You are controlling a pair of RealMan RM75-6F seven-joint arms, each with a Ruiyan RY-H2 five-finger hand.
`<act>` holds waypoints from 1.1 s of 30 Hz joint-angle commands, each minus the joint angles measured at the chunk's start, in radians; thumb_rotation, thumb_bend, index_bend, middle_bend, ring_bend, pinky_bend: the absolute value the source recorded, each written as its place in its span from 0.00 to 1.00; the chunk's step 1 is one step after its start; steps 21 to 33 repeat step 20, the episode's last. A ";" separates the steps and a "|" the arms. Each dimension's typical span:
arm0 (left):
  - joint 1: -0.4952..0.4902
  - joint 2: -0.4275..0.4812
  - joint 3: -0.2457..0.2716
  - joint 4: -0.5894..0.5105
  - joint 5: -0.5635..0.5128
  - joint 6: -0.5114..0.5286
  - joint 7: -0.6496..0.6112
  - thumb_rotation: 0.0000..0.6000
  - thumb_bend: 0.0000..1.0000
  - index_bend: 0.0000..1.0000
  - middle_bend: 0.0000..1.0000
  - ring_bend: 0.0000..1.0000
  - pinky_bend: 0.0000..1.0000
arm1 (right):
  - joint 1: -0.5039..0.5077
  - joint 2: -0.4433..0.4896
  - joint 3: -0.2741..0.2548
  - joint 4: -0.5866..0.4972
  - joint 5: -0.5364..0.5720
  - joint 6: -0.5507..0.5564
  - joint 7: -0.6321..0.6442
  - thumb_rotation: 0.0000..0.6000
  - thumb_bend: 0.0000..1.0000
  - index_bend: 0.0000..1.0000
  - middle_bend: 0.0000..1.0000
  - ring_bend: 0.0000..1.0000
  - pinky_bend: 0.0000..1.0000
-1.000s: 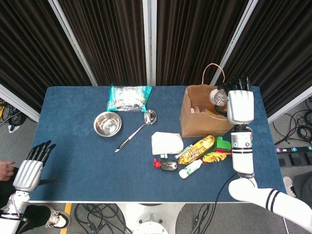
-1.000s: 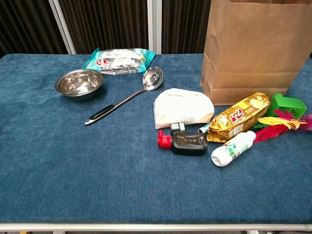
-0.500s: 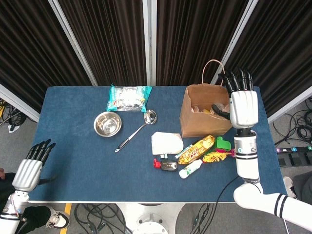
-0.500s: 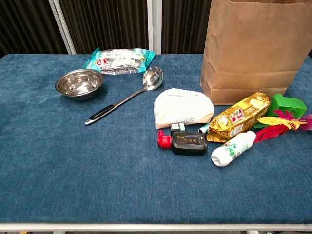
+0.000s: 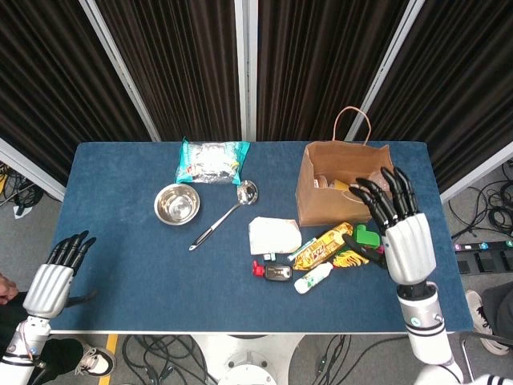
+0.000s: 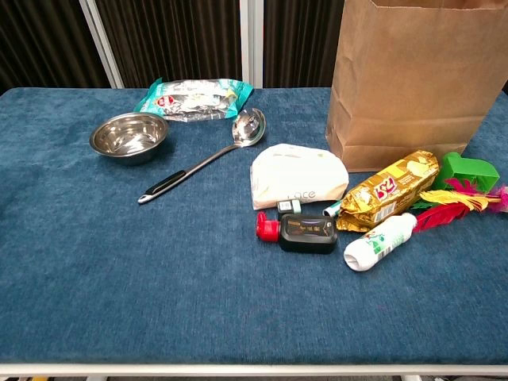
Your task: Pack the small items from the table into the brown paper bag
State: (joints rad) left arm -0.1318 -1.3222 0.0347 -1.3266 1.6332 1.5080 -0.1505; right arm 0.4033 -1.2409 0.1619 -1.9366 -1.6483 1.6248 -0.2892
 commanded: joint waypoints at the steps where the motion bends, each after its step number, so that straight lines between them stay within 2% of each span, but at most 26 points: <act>1: -0.001 -0.002 0.004 -0.001 0.007 0.002 -0.004 1.00 0.12 0.08 0.08 0.00 0.12 | -0.146 0.028 -0.186 0.136 -0.050 -0.001 0.055 1.00 0.00 0.21 0.20 0.05 0.03; 3: -0.002 -0.005 0.007 -0.002 0.013 0.001 -0.007 1.00 0.12 0.08 0.08 0.00 0.12 | -0.184 0.016 -0.221 0.208 -0.013 -0.015 0.074 1.00 0.00 0.21 0.20 0.05 0.03; 5: -0.002 -0.008 0.011 -0.002 0.019 0.003 -0.008 1.00 0.12 0.08 0.08 0.00 0.12 | -0.213 0.001 -0.229 0.273 0.022 -0.014 0.101 1.00 0.00 0.21 0.20 0.05 0.03; 9: 0.002 -0.013 0.024 0.000 0.036 0.010 -0.015 1.00 0.11 0.08 0.08 0.00 0.12 | -0.257 -0.030 -0.211 0.411 0.081 0.001 0.189 1.00 0.00 0.21 0.20 0.04 0.03; 15: 0.010 -0.008 0.031 0.008 0.037 0.017 -0.028 1.00 0.11 0.08 0.08 0.00 0.12 | -0.281 -0.042 -0.168 0.539 0.134 -0.001 0.225 1.00 0.00 0.21 0.20 0.03 0.03; 20: 0.010 -0.008 0.033 0.011 0.035 0.012 -0.027 1.00 0.12 0.08 0.08 0.00 0.12 | -0.279 -0.050 -0.149 0.562 0.142 -0.022 0.251 1.00 0.00 0.21 0.20 0.03 0.03; 33: 0.010 -0.008 0.033 0.011 0.035 0.012 -0.027 1.00 0.12 0.08 0.08 0.00 0.12 | -0.279 -0.050 -0.149 0.562 0.142 -0.022 0.251 1.00 0.00 0.21 0.20 0.03 0.03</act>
